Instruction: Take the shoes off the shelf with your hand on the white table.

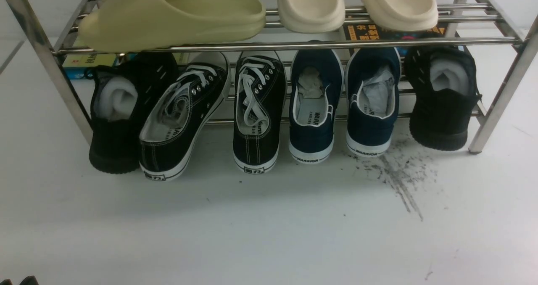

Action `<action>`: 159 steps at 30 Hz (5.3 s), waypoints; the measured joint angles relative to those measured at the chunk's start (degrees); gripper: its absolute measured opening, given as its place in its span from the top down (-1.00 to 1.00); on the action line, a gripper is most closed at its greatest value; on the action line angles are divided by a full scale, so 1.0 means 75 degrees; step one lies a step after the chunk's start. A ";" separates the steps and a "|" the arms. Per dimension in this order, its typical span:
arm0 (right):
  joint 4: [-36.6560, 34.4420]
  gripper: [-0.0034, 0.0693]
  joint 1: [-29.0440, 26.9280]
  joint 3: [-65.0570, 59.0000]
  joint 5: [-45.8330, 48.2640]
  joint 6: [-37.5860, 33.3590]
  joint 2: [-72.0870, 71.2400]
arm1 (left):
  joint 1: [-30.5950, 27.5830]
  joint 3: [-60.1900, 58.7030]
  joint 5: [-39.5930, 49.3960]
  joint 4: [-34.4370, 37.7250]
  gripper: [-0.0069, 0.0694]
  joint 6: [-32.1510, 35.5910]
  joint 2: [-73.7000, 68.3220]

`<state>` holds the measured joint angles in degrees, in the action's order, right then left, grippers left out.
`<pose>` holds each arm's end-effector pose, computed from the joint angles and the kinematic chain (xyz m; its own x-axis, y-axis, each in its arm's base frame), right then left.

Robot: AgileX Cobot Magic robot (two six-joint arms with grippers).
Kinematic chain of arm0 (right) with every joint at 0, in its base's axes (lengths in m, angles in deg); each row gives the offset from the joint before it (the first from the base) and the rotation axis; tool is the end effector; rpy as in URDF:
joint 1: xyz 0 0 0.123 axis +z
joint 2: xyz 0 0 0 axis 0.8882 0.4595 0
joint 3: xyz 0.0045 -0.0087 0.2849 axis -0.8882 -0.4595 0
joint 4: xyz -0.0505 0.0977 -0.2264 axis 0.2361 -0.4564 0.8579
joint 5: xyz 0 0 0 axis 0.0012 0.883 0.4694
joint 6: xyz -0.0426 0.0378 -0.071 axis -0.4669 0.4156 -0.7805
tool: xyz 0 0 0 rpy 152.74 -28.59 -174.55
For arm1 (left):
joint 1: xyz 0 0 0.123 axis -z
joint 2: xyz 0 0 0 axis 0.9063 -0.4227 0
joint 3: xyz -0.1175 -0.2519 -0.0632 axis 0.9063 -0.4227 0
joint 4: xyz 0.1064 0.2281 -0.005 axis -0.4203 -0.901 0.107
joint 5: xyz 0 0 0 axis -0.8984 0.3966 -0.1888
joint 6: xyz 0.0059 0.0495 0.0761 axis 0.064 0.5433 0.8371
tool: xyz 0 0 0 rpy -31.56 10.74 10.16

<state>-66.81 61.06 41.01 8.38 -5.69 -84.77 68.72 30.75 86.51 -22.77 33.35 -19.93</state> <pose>0.0518 -0.0009 0.1741 -0.3018 0.0726 -0.9506 0.0420 0.9971 0.0629 0.0525 0.0035 0.1745 -0.2843 -0.0780 -0.9556 -0.0354 0.9969 -0.0709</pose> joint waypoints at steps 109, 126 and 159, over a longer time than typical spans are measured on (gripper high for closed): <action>0.1129 0.78 0.4110 1.1267 0.4259 0.2627 1.3079 | 0.0000 0.0000 0.0000 0.0000 0.19 0.0000 0.0000; -0.0635 0.78 0.4110 1.0917 0.6662 0.0909 1.0114 | 0.0000 0.0000 0.0000 0.0000 0.19 0.0000 0.0000; 0.0793 0.78 0.9534 0.8846 0.6083 0.5004 0.9764 | 0.0006 0.0000 0.0007 0.0000 0.19 0.0000 0.0000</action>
<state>-60.86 132.56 107.35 54.00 31.84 -11.55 68.76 30.75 86.56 -22.77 33.35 -19.93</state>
